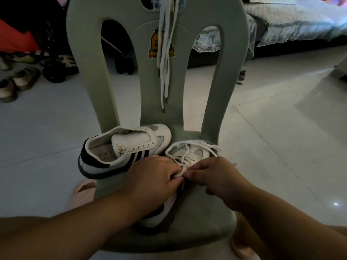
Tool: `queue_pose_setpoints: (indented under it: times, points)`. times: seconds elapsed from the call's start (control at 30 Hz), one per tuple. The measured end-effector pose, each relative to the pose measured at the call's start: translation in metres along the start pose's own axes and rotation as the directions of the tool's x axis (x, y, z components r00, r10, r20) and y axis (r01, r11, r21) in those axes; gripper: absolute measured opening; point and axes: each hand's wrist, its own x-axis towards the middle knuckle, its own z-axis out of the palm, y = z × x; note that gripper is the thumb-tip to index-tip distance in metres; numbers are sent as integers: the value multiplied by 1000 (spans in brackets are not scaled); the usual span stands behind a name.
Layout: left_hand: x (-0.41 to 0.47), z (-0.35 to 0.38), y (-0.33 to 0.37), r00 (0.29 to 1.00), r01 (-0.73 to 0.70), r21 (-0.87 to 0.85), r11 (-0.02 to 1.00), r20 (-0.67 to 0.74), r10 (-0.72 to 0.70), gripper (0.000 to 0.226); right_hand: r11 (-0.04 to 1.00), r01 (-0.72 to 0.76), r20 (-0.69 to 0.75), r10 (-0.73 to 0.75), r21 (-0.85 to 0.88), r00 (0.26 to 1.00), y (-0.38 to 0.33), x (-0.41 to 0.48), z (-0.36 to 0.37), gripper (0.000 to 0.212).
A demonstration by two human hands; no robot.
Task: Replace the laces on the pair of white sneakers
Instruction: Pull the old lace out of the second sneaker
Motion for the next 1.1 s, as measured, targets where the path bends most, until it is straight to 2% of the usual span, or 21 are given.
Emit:
queue_pose_setpoints:
  times: [0.07, 0.2, 0.33, 0.47, 0.6, 0.63, 0.7, 0.77, 0.83, 0.9, 1.0, 1.03, 1.1]
  points:
    - [1, 1, -1, 1000, -8, 8, 1000, -8, 8, 25, 997, -32, 15, 31, 64, 999, -1, 0, 0, 6]
    - [2, 0, 1, 1000, 5, -11, 1000, 7, -5, 16, 999, -15, 9, 15, 39, 1000, -3, 2, 1, 10]
    - [2, 0, 3, 1000, -5, 12, 1000, -2, 5, 19, 998, -34, -10, 34, 45, 999, -4, 5, 4, 10]
    - [-1, 4, 3, 999, 38, 19, 999, 18, -39, 26, 993, -25, -18, 27, 112, 999, -10, 8, -2, 30]
    - [-4, 3, 5, 995, 65, 1, 998, 80, -65, 27, 983, -95, -81, 109, 155, 991, -18, 13, -25, 18]
    - [-5, 2, 5, 996, 55, -5, 998, 76, -55, 26, 993, -55, -91, 64, 102, 994, -18, 13, -29, 15]
    - [-5, 3, 4, 998, 24, -7, 1000, 58, -24, 26, 973, 155, -68, -169, -173, 983, -17, 10, -33, 5]
    - [-3, 6, 3, 1000, -17, 16, 1000, 22, 16, 28, 807, 389, 113, -380, -445, 918, -13, 8, -32, 27]
    - [-1, 6, 3, 999, -36, 24, 999, -26, 37, 29, 639, 481, 252, -420, -599, 872, -6, 11, -27, 35]
    - [1, 7, 3, 999, -37, 5, 999, -34, 37, 28, 531, 530, 280, -481, -660, 831, 1, 14, -24, 31]
    - [0, 9, 3, 999, -27, -10, 1000, -44, 27, 32, 426, 626, 307, -607, -653, 733, 6, 17, -23, 18]
    - [0, 9, 3, 999, -15, -18, 1000, -45, 14, 35, 414, 635, 304, -625, -652, 719, 7, 17, -23, 16]
    - [0, 6, 4, 999, 38, -59, 998, -24, -40, 36, 490, 578, 199, -625, -653, 755, 9, 17, -23, 17]
